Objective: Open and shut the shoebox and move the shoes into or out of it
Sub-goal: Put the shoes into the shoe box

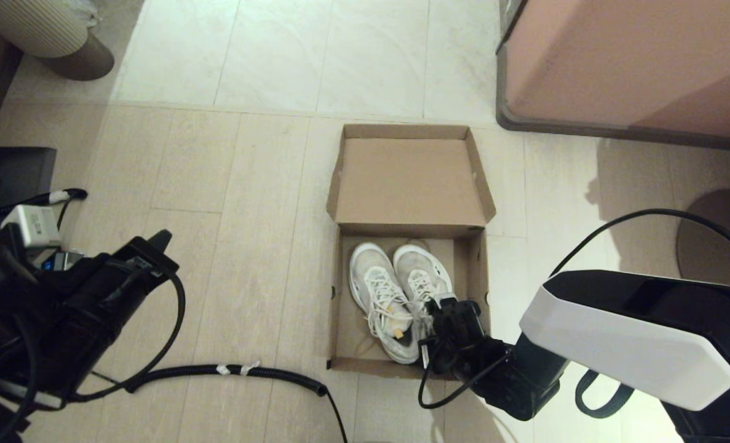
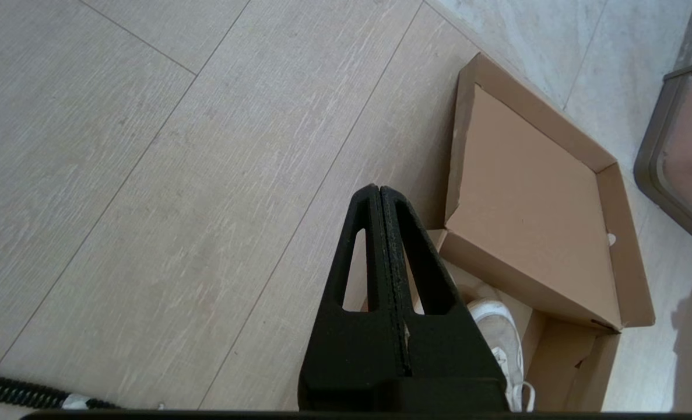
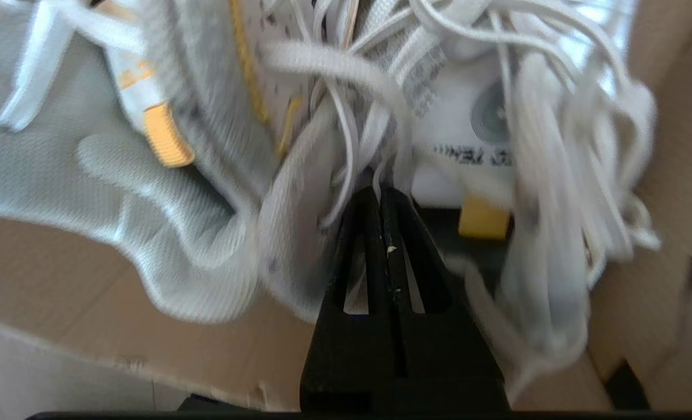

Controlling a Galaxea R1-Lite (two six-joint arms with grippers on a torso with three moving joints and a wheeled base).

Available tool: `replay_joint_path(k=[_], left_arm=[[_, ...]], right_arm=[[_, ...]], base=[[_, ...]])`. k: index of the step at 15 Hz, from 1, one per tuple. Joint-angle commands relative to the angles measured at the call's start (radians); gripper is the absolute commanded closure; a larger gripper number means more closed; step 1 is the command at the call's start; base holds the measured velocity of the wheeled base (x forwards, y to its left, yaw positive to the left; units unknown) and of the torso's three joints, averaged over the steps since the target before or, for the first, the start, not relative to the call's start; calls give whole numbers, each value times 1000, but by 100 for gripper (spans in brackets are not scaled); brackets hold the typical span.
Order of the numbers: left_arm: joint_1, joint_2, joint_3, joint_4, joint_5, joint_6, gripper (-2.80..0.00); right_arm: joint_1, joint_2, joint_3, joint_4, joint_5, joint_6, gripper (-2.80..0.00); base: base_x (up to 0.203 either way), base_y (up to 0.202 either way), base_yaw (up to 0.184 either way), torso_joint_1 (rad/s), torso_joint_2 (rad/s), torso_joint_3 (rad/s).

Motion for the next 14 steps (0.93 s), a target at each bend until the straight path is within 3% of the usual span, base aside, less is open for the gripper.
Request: replay_joint_path(k=[1,14], left_arm=[[0,-1,0,-8,2,-4,0],[0,10,-5,-8,1,-7,0]], right_arm=[[1,29,-32,30,-1,1,0],[4,-77,154,63,2,-48,0]], base=[[0,0,0,0,0,0],[0,0,0,0,0,0]])
